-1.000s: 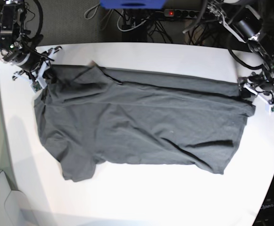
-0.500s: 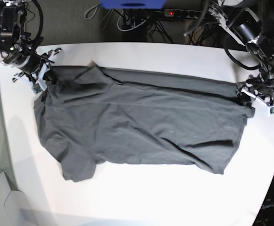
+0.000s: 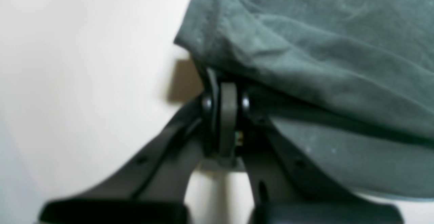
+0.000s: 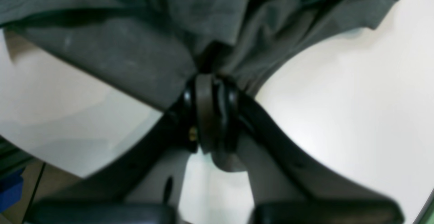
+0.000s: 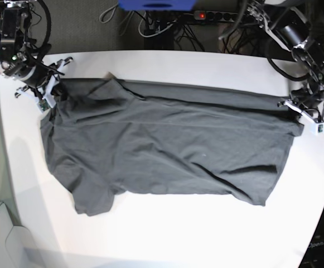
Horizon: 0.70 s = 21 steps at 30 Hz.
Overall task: Layout the t-shirt on the table in an organized manner, then fold the t-shirt properly
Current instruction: 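Drag the held fold edge toward the collar end with both grippers, then pull the shirt further toward the collar end with both grippers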
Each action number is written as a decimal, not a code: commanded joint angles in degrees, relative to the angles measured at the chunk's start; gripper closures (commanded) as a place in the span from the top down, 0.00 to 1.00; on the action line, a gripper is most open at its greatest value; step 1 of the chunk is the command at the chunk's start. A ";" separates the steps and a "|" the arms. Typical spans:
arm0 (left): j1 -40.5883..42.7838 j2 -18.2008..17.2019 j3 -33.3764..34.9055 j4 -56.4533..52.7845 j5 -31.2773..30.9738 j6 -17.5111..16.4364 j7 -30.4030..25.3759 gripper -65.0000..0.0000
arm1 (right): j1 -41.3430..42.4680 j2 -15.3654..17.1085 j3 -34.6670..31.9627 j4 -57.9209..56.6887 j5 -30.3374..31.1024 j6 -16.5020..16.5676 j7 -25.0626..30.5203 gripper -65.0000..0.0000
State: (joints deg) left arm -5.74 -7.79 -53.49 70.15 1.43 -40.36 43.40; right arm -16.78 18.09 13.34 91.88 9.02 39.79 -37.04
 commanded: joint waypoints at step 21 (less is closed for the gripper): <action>11.23 -0.69 -0.18 10.16 2.57 0.36 3.06 0.01 | -6.74 0.95 0.15 0.74 -0.97 0.21 -0.55 0.00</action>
State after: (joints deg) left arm 5.10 -7.75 -53.47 79.99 1.58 -40.53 44.03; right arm -22.46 18.44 13.50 92.88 10.61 39.57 -32.99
